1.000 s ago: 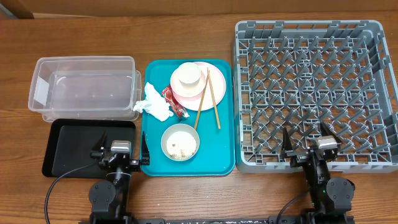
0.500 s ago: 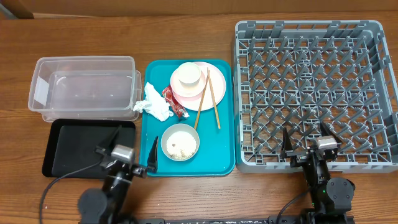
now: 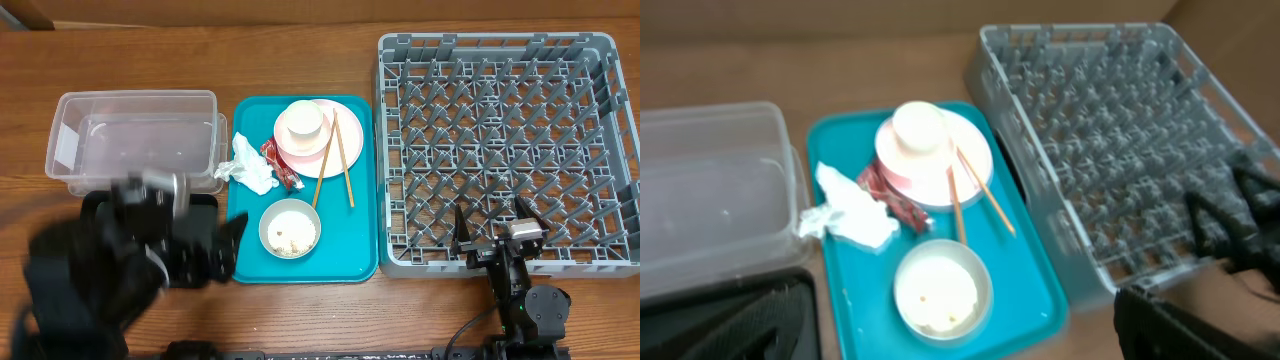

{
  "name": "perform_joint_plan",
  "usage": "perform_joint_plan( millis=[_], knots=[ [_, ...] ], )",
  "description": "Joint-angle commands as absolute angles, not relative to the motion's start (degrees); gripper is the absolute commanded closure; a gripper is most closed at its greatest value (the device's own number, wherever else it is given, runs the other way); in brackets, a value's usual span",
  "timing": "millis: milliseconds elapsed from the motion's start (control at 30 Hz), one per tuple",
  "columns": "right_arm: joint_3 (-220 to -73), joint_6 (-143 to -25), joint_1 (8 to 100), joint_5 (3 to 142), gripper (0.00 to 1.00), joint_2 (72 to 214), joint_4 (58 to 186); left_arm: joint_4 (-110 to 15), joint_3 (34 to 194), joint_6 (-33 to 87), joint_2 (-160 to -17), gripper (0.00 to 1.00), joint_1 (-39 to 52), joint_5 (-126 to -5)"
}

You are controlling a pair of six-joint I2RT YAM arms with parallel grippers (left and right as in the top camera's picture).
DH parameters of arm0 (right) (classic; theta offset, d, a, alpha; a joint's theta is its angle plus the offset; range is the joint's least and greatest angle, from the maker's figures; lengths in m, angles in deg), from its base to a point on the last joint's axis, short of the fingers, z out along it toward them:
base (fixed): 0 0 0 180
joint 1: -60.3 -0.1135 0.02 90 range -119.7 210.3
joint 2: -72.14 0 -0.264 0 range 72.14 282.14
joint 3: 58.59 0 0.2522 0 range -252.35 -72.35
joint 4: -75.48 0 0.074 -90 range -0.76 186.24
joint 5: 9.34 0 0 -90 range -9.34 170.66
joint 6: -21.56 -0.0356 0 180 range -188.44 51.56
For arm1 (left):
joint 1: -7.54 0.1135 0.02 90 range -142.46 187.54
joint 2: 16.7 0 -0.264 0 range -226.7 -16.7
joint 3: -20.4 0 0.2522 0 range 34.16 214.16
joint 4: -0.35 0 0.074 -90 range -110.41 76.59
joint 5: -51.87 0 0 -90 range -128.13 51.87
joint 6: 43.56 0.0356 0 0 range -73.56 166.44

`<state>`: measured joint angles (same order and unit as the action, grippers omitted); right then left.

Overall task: Sort waste into correct bins and load items into the dishwasher
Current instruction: 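Move the left gripper over the white tissue and grasp it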

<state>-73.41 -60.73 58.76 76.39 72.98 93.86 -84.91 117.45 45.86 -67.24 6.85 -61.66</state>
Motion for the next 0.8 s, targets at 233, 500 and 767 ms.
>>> perform_joint_plan(
  millis=[233,500,767],
  knots=[
    [-72.8,-60.9,58.7,76.0,0.0,72.4,93.6,-100.3,136.6,44.0,-92.9,0.96,6.8,-66.0],
    [-72.8,-60.9,58.7,76.0,0.0,72.4,93.6,-100.3,132.9,25.4,-97.9,0.96,6.7,-46.4],
    [-72.8,-60.9,58.7,76.0,0.0,72.4,93.6,-91.9,119.6,16.5,-97.9,0.96,3.8,-45.0]
  ],
)
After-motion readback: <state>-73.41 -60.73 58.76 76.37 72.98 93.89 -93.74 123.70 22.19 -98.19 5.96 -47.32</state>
